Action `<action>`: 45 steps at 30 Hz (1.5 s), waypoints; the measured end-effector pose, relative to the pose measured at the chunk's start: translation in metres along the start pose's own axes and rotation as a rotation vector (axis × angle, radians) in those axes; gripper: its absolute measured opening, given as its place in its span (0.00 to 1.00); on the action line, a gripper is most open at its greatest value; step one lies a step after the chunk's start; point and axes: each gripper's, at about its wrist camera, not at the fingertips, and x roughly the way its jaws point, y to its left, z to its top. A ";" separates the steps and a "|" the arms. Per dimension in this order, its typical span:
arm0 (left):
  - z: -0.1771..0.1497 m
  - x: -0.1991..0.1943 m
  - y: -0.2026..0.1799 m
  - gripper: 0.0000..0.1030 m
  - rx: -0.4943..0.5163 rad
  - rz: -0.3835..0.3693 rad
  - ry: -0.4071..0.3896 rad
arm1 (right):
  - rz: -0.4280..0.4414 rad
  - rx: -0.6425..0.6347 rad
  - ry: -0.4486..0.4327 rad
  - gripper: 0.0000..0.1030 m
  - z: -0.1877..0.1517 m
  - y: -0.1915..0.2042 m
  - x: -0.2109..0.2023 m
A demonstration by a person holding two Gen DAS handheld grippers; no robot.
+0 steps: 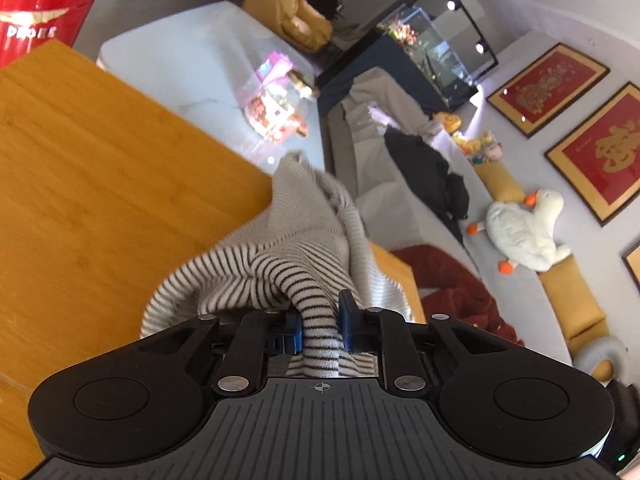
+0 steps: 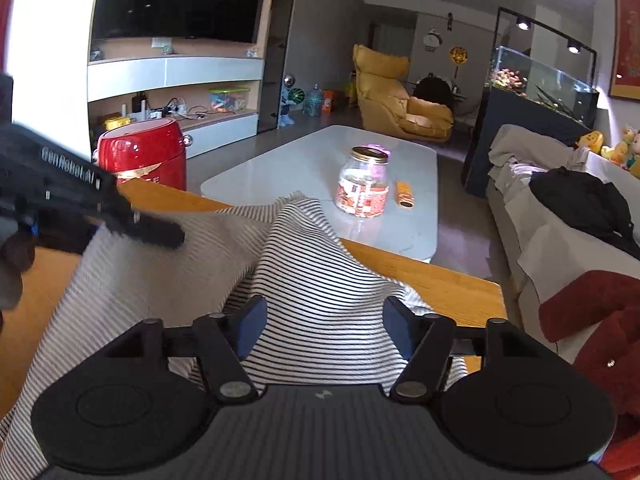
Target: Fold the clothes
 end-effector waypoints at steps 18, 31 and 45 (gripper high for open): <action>0.030 -0.083 0.105 0.13 -0.205 0.099 0.021 | 0.250 0.271 0.193 0.08 -0.007 -0.022 -0.027; 0.033 -0.134 0.089 0.61 0.040 0.129 0.004 | -0.182 0.221 0.146 0.09 -0.012 -0.081 0.034; 0.030 -0.005 -0.026 0.80 0.674 0.301 0.054 | -0.118 0.100 -0.047 0.42 0.002 -0.035 -0.024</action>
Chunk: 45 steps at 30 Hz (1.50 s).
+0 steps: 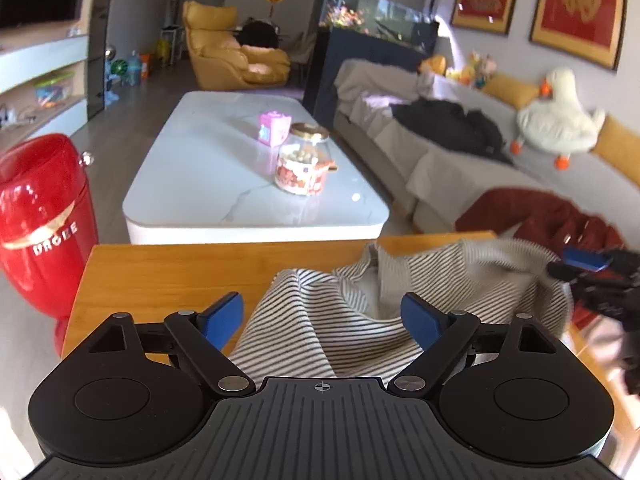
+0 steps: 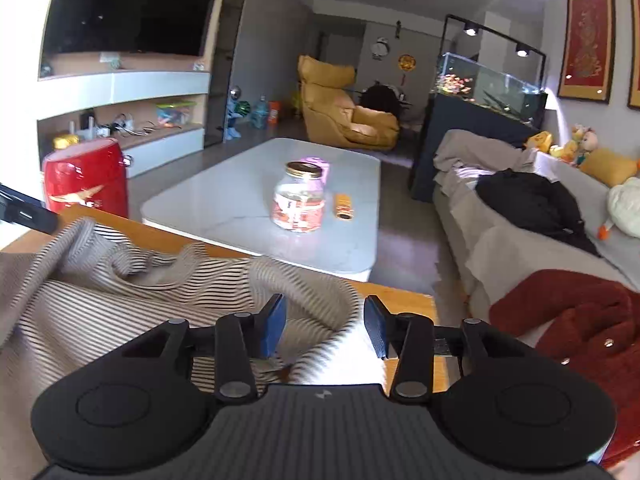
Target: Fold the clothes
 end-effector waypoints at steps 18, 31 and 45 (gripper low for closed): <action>-0.006 0.061 0.055 0.22 -0.026 0.190 0.104 | 0.234 0.012 0.155 0.44 -0.087 0.068 -0.032; -0.040 -0.053 0.019 0.92 -0.127 -0.054 -0.019 | 0.202 -0.226 0.159 0.71 -0.081 0.043 -0.097; -0.081 -0.106 0.000 1.00 -0.130 -0.080 -0.014 | -0.124 -0.044 -0.105 0.09 0.073 -0.039 -0.072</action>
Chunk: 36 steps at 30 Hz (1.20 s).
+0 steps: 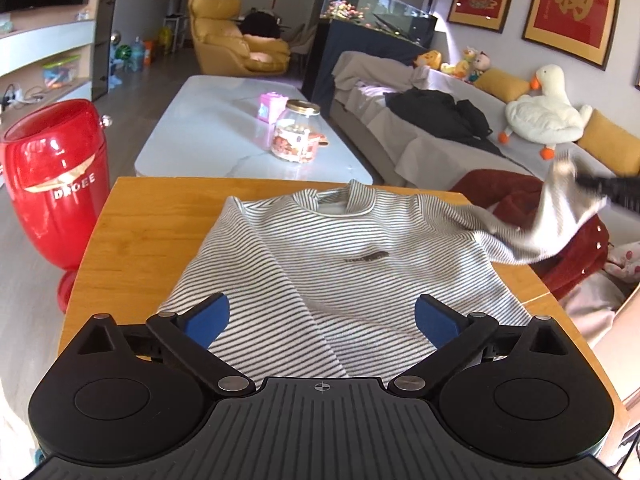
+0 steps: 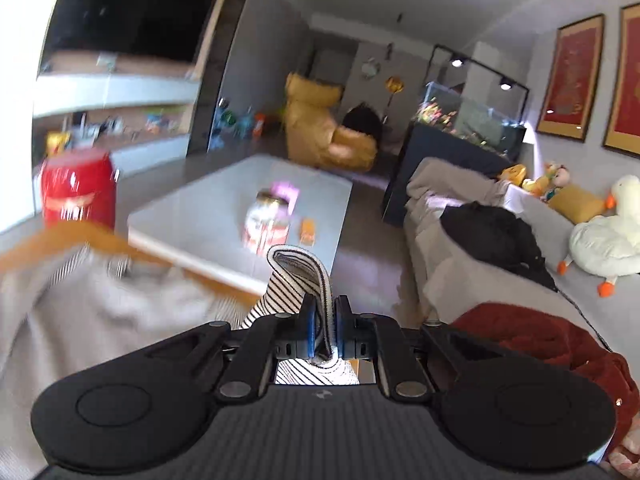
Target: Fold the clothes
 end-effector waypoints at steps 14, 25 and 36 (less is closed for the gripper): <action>-0.013 -0.046 0.032 1.00 -0.088 0.075 -0.034 | 0.446 0.178 0.023 0.07 0.072 0.114 0.088; -0.025 -0.040 0.041 1.00 -0.122 0.071 0.007 | 0.539 0.162 0.033 0.10 0.063 0.153 0.088; -0.025 -0.031 0.051 1.00 -0.180 0.100 0.018 | 0.849 0.642 0.701 0.24 -0.081 0.139 0.043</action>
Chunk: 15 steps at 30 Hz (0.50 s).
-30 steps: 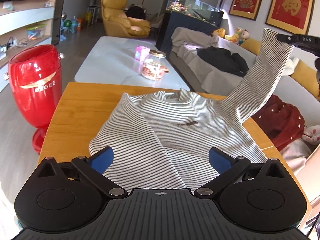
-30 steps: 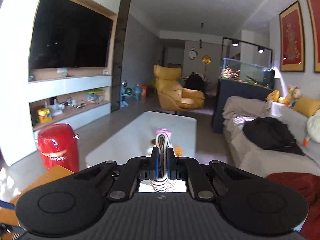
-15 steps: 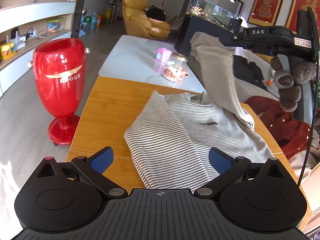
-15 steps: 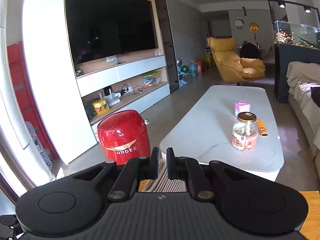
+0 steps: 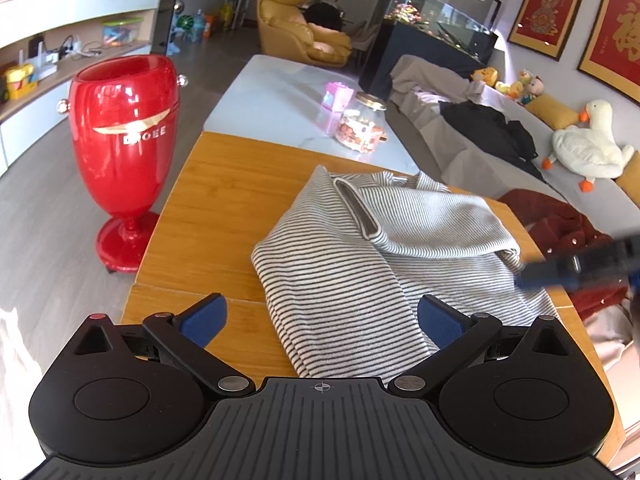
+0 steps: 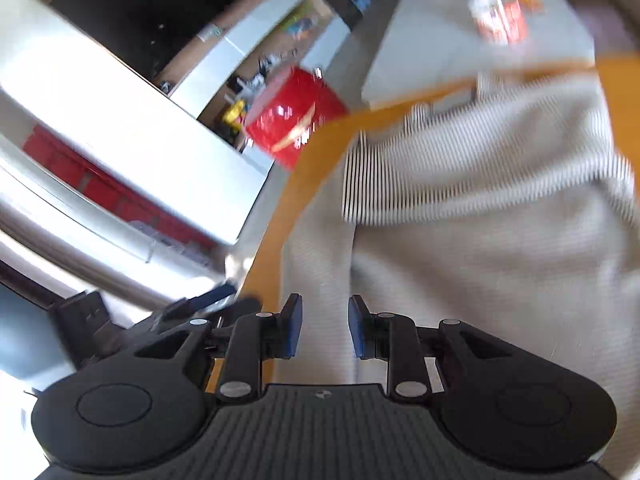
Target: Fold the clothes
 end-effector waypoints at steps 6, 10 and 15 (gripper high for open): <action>0.003 -0.001 0.003 1.00 -0.060 0.011 -0.017 | 0.190 0.377 0.153 0.24 -0.062 -0.040 0.042; 0.001 -0.010 0.004 1.00 -0.067 0.020 -0.033 | 0.119 0.325 0.171 0.24 -0.066 -0.028 0.066; 0.001 -0.026 0.014 1.00 -0.092 0.050 -0.066 | 0.036 0.076 0.061 0.24 -0.052 0.009 0.078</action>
